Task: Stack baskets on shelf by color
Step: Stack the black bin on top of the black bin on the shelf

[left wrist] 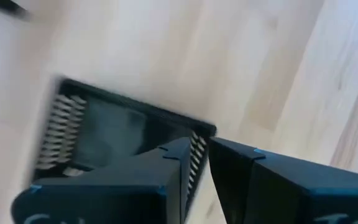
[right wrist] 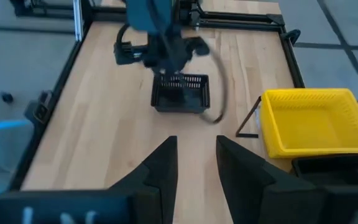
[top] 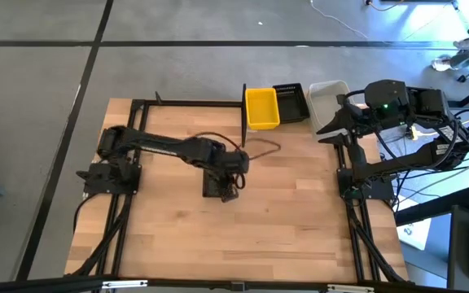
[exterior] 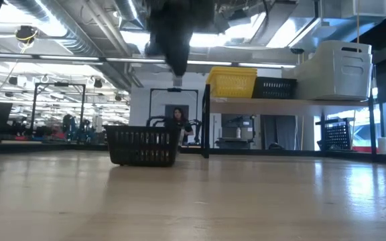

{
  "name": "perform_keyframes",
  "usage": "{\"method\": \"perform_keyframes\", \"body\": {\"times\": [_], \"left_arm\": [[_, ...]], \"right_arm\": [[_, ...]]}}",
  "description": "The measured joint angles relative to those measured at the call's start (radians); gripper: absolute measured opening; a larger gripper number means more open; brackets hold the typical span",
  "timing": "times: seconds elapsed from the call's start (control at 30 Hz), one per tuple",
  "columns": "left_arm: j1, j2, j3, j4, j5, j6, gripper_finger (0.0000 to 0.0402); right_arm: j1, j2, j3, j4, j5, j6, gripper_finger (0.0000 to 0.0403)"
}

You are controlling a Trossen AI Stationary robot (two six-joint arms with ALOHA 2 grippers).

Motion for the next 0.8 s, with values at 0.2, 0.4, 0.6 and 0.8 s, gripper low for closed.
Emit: {"method": "perform_keyframes", "body": {"times": [0.2,0.4,0.6,0.8], "left_arm": [[0.002,-0.13,0.06,-0.096,-0.205,-0.049,0.0051],[0.002,-0.304,0.065,-0.166,-0.407,-0.116,0.0052],[0.002,-0.447,0.066,-0.218,-0.471,-0.128,0.005],[0.002,-0.577,0.067,-0.284,-0.487,-0.07,0.0049]], "right_arm": [[0.001,0.018,0.0,0.023,0.035,0.145,0.0108],[0.002,0.104,0.0,0.052,0.125,0.307,0.0108],[0.051,0.226,0.0,0.067,0.21,0.565,0.0108],[0.118,0.361,0.0,0.13,0.287,0.915,0.0108]]}}
